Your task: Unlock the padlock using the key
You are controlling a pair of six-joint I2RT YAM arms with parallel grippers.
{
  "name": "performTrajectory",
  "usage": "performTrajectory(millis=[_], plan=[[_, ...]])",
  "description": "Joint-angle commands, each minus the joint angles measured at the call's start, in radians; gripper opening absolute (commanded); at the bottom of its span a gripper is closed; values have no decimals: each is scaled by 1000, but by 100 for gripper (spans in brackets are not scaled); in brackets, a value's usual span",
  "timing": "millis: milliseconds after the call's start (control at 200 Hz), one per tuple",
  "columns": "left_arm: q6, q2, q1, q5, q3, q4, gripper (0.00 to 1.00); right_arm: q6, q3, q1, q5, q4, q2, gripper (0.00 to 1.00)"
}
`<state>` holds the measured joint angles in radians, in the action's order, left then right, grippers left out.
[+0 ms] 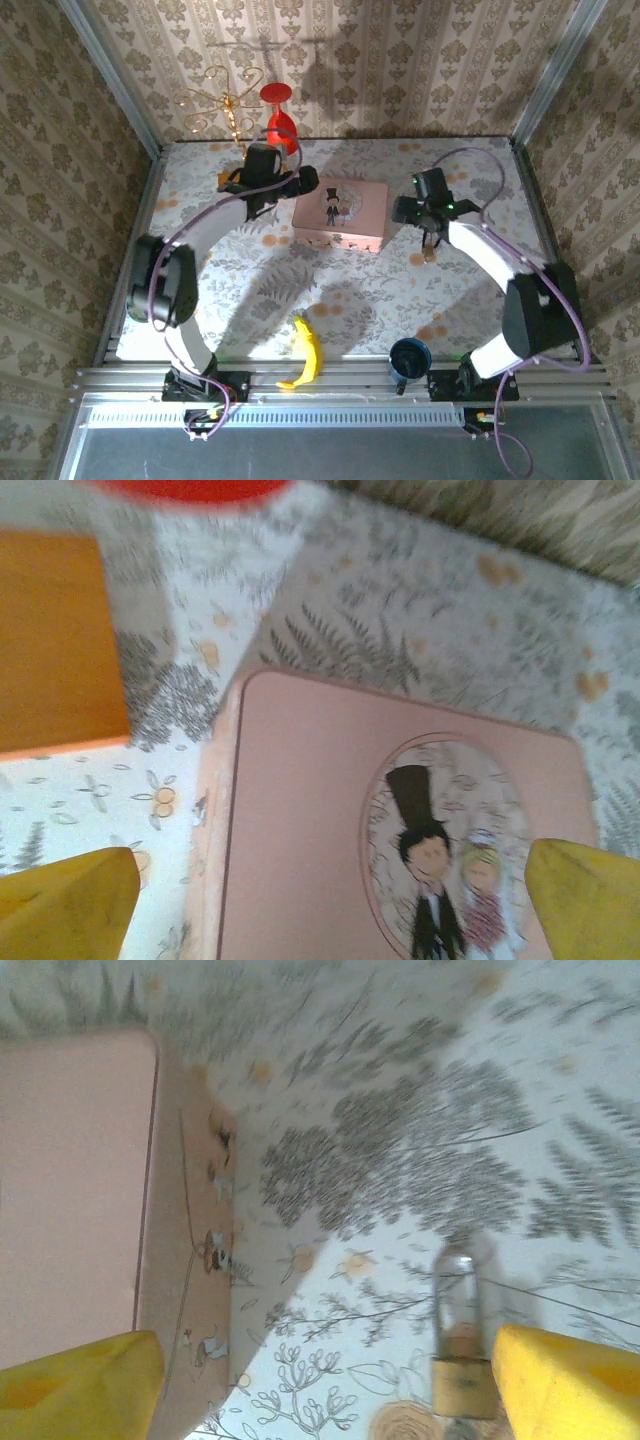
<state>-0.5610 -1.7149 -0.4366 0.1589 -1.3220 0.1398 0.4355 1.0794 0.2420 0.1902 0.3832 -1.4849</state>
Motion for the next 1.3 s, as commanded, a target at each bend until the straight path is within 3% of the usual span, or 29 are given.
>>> performTrajectory(millis=[0,215,385,580,815,1060,1296], plan=[[49,155,11,-97,100,16,100,-37,-88,-38,61,-6,172,97],[144,499,77,-308,440,-75,100,-159,-297,-76,175,-99,410,100],[310,773,151,-516,708,-199,100,-278,-486,-78,249,-273,549,100],[477,932,270,-527,939,-429,100,-366,-672,-79,247,-501,639,100],[575,837,375,-412,1096,-753,100,-412,-759,-87,229,-709,558,100],[593,637,436,-220,1082,-924,100,-384,-777,-150,146,-940,376,100],[584,451,461,-147,1038,-1040,100,-368,-753,-194,67,-1129,208,100]])
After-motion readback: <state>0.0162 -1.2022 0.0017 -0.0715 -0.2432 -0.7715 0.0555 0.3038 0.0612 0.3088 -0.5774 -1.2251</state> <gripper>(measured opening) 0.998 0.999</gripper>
